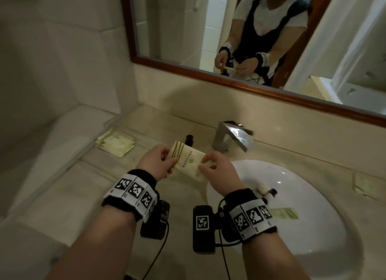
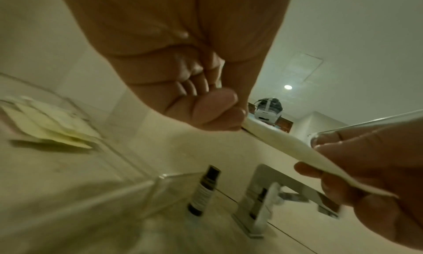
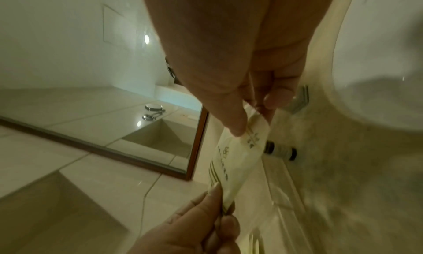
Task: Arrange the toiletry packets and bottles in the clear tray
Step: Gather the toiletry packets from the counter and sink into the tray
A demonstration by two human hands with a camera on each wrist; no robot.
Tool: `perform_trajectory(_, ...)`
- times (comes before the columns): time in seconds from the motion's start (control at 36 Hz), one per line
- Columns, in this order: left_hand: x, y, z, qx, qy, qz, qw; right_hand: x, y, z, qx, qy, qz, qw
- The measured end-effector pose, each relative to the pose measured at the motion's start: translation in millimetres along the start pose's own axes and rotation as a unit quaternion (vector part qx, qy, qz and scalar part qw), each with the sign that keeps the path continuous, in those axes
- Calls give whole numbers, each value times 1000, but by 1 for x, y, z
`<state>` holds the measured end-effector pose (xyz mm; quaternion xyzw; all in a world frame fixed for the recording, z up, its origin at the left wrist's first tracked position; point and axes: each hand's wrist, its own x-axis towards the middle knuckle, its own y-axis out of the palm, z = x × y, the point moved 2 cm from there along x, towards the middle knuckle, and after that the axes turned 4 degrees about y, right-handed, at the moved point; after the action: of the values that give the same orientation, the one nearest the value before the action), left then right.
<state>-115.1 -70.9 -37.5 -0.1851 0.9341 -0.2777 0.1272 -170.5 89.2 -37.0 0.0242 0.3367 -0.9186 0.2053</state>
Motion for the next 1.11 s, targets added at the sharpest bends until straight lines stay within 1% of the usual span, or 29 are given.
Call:
perform_trajectory(0.11, 11, -32, 35, -21, -46, -25, 998, 11, 43, 22, -23, -24, 23, 999)
perform_trajectory(0.25, 26, -60, 76, -65, -98, -41, 992, 21, 94, 43, -67, -26, 61, 996)
perform_trajectory(0.33, 38, -69, 98, -99, -123, -40, 987, 27, 119, 50, -86, -11, 75, 993)
perform_trajectory(0.5, 59, -76, 127, -92, -152, -30, 984, 41, 150, 57, -130, -11, 84, 988)
perform_trajectory(0.58, 69, -78, 134, -64, -161, -1, 985, 49, 162, 57, -155, -16, 84, 984)
perform_trajectory(0.67, 78, -79, 137, -43, -154, 34, 987, 54, 169, 56, -180, -16, 79, 980)
perform_trajectory(0.72, 83, -77, 138, -26, -143, 56, 988, 58, 170, 55, -195, -19, 63, 979)
perform_trajectory(0.81, 88, -76, 136, 11, -125, 83, 989, 61, 171, 53, -242, -46, 37, 969)
perform_trajectory(0.89, 91, -76, 132, 92, -108, 133, 981, 63, 170, 52, -297, -78, 22, 951)
perform_trajectory(0.97, 94, -76, 130, 121, -98, 173, 973, 64, 171, 52, -320, -77, 34, 943)
perform_trajectory(1.11, 98, -78, 130, 163, -73, 202, 963, 63, 174, 53, -340, -70, 64, 935)
